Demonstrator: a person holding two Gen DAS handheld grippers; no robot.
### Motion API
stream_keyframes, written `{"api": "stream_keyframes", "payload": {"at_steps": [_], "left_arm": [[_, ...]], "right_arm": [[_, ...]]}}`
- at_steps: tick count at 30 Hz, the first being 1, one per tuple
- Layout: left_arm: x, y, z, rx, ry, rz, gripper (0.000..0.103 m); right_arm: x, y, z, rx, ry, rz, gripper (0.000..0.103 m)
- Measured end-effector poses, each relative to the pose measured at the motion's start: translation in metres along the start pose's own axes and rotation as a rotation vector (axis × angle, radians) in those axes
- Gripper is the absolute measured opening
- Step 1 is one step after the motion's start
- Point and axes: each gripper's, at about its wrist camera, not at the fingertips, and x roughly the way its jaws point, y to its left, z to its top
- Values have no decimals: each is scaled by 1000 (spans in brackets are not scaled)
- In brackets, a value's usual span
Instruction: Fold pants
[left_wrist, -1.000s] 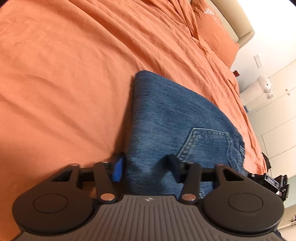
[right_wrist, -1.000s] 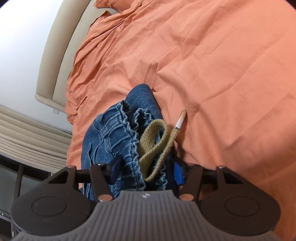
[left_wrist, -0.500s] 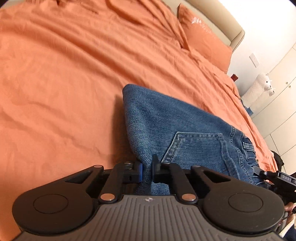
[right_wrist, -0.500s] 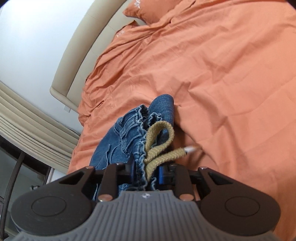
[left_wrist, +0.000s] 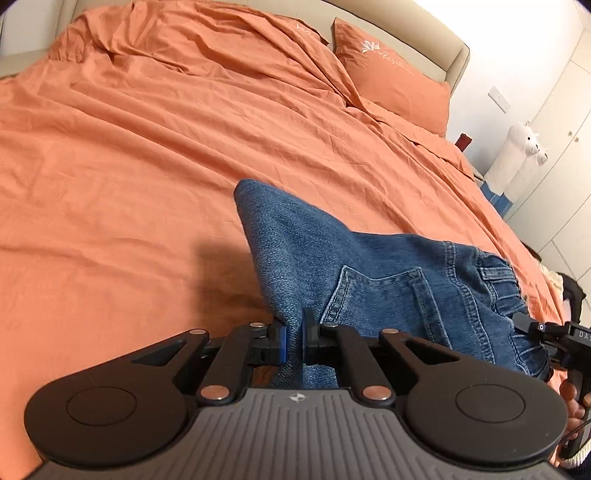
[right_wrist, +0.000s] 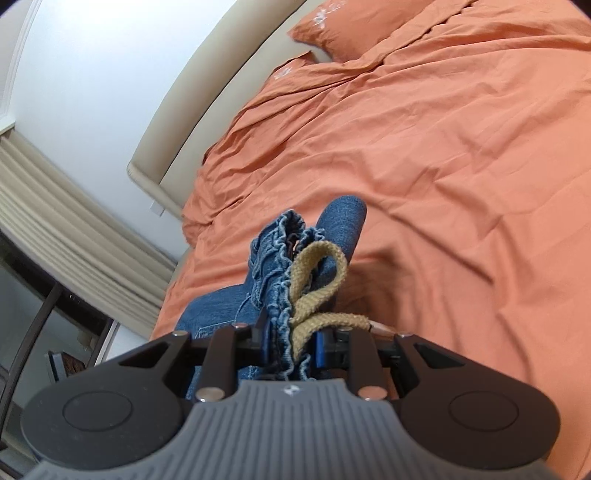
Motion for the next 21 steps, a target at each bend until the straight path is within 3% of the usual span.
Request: {"api": "stream_keyframes", "payload": {"at_steps": [10, 21], "left_arm": [[-85, 21, 17, 43, -53, 53, 7], [-176, 94, 18, -1, -115, 96, 7]], "right_arm": [[-5, 82, -35, -54, 27, 85, 18], [34, 190, -75, -162, 105, 159, 18]]}}
